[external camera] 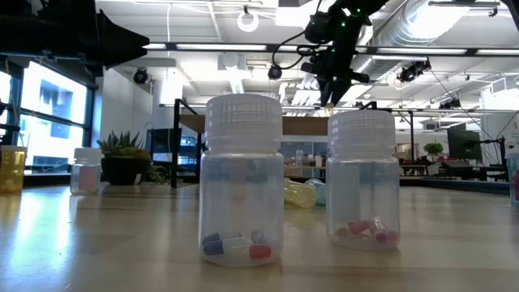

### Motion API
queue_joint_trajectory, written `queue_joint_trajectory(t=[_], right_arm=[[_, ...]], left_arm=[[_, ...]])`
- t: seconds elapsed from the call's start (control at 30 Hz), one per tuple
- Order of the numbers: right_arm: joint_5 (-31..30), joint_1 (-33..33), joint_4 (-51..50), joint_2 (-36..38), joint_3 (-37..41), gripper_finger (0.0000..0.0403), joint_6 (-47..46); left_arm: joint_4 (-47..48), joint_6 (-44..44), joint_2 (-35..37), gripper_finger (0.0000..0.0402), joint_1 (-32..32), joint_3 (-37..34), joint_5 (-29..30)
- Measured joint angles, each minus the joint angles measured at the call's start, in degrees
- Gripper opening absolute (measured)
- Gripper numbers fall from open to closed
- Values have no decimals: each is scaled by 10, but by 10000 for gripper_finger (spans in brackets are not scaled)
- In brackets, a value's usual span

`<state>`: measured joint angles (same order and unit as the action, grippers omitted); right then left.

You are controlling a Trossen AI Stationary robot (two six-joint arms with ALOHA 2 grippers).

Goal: Pick and place medicine bottles onto shelf by color
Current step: Put the top yellow pill bottle on the shelf, then put the top transparent pill bottle on the shelf

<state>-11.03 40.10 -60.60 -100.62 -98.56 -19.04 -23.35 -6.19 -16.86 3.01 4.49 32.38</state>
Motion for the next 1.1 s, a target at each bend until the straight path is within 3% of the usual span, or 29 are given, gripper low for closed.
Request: queue_joint_trajectory(t=[0.27,0.67,1.1], right_arm=[[-7,0,0,0,0,162,0],[-7,0,2,1,-2,167,19],[-8,-26,-66,2,-129,167,46]], left_arm=[[0,0,0,201,0,0,0],[0,0,0,201,0,0,0],[30,2,0,201,0,0,13]])
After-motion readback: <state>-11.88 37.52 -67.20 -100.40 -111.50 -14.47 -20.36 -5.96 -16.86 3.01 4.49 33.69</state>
